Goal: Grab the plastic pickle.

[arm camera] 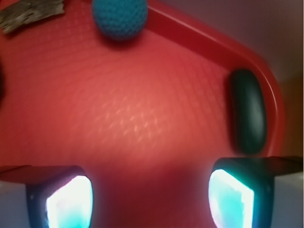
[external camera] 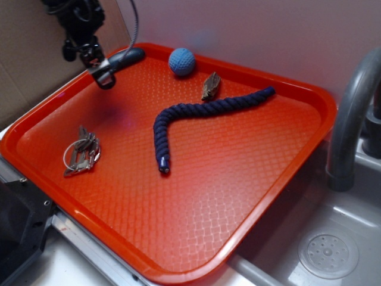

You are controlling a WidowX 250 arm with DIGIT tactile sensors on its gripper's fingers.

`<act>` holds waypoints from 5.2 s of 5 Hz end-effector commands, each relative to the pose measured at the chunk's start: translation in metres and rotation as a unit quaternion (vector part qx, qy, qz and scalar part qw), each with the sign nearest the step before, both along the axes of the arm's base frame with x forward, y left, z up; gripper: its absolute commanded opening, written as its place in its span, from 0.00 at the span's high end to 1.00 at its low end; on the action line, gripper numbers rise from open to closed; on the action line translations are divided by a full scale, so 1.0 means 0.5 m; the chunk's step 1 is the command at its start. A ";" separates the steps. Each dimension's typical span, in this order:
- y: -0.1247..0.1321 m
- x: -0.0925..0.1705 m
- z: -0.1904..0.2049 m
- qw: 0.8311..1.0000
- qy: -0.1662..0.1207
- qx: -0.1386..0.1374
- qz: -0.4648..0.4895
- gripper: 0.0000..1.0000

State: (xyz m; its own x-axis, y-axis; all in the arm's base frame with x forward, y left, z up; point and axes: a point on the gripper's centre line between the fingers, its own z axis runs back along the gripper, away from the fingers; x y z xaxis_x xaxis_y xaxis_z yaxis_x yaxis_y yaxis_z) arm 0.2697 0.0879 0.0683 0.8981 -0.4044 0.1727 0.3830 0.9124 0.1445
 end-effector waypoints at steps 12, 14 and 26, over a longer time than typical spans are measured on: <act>0.095 0.099 -0.057 0.996 0.007 0.085 0.016 0.00; 0.092 0.100 -0.090 0.995 0.028 0.090 0.010 0.00; -0.039 0.010 -0.103 0.988 0.094 0.050 -0.113 1.00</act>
State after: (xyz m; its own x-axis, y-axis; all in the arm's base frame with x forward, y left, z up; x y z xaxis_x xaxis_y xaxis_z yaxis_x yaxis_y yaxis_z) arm 0.2726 0.0721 0.0164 0.7957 -0.6045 -0.0370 0.6039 0.7872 0.1249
